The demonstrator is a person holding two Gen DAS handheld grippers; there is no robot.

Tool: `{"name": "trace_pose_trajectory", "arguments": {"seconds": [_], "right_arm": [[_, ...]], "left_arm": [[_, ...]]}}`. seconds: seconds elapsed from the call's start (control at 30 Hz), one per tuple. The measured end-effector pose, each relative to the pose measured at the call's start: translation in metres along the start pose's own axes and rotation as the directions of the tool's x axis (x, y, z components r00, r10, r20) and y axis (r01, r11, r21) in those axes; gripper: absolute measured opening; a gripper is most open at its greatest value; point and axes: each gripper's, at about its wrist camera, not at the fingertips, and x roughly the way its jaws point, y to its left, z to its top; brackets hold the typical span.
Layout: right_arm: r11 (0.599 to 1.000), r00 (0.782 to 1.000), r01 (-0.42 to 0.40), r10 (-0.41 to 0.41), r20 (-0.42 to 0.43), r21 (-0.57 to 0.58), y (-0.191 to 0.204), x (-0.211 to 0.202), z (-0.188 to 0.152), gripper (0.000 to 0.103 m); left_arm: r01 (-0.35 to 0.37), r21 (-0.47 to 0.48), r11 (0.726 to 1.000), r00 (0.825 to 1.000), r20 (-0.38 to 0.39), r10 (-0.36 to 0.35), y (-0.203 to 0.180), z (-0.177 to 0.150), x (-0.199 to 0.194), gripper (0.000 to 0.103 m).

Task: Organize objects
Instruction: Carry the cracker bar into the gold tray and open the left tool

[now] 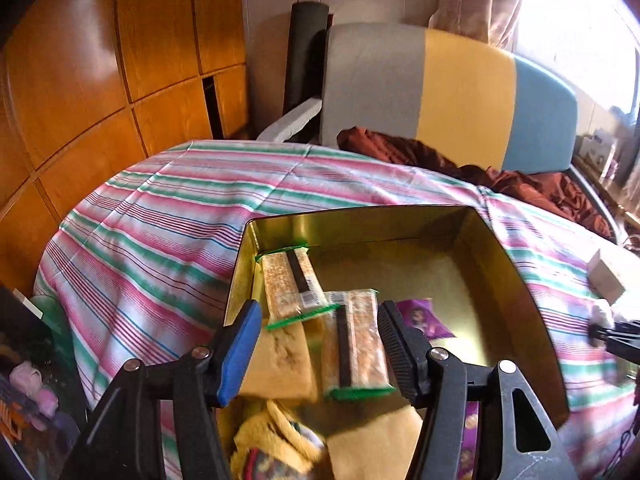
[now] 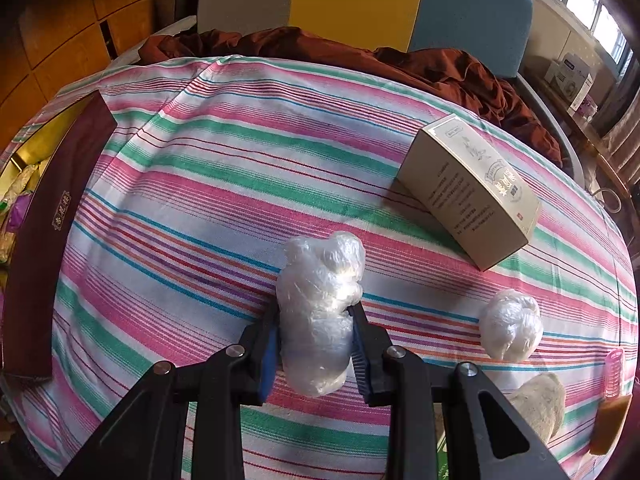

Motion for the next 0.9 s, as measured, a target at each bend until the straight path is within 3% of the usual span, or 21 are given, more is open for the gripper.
{"name": "trace_pose_trajectory", "arguments": {"seconds": [0.47, 0.7, 0.9], "right_arm": [[0.999, 0.999, -0.03, 0.029, -0.026, -0.046, 0.039, -0.009, -0.013, 0.03], [0.995, 0.995, -0.098, 0.098, -0.034, -0.018, 0.062, -0.019, -0.025, 0.03], [0.986, 0.985, -0.167, 0.166, 0.042, 0.013, 0.076, -0.044, -0.018, 0.03]], "left_arm": [[0.059, 0.011, 0.998, 0.998, 0.026, -0.059, -0.007, -0.024, -0.035, 0.066], [0.076, 0.001, 0.997, 0.997, 0.028, -0.076, -0.002, -0.034, -0.043, 0.066], [0.077, -0.006, 0.997, 0.996, 0.034, -0.077, 0.006, -0.039, -0.049, 0.067]]}}
